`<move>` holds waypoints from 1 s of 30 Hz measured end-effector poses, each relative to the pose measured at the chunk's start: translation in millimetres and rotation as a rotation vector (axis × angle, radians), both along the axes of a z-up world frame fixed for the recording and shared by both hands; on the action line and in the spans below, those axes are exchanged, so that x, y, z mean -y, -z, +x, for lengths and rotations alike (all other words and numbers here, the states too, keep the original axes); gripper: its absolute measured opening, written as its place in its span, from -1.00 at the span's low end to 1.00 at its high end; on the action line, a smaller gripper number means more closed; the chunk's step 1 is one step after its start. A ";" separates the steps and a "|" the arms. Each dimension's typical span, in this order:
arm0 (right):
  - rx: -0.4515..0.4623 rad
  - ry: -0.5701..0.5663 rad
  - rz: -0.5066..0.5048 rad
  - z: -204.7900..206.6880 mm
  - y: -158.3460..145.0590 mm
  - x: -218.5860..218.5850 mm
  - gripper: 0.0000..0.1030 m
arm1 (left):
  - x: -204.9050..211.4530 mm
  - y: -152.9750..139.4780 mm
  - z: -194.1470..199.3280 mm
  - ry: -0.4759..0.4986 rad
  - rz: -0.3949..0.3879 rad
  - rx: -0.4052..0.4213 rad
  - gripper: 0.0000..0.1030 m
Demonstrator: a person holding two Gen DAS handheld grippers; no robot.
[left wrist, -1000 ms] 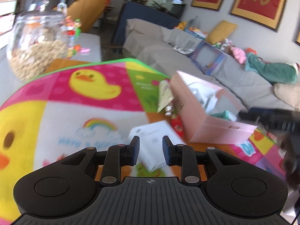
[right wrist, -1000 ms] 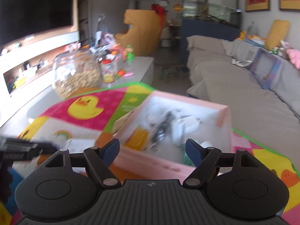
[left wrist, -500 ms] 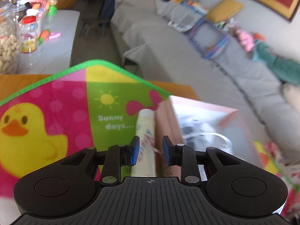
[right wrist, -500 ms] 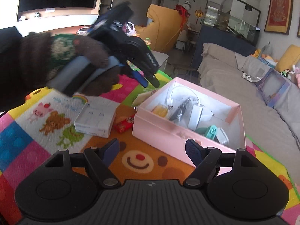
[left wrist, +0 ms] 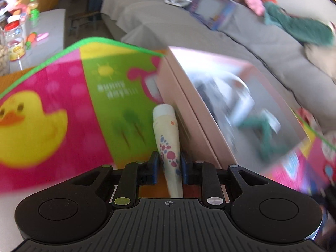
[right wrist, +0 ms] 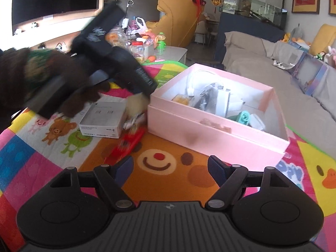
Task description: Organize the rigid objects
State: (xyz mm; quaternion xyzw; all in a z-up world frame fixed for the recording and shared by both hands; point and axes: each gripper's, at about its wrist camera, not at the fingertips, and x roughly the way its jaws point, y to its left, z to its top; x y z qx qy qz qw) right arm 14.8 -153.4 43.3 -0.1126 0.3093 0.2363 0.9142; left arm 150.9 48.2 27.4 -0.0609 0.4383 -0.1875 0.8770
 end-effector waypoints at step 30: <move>-0.016 -0.041 0.008 -22.1 2.6 -14.3 0.52 | -53.5 -27.7 -210.3 -0.108 -0.044 0.132 -0.56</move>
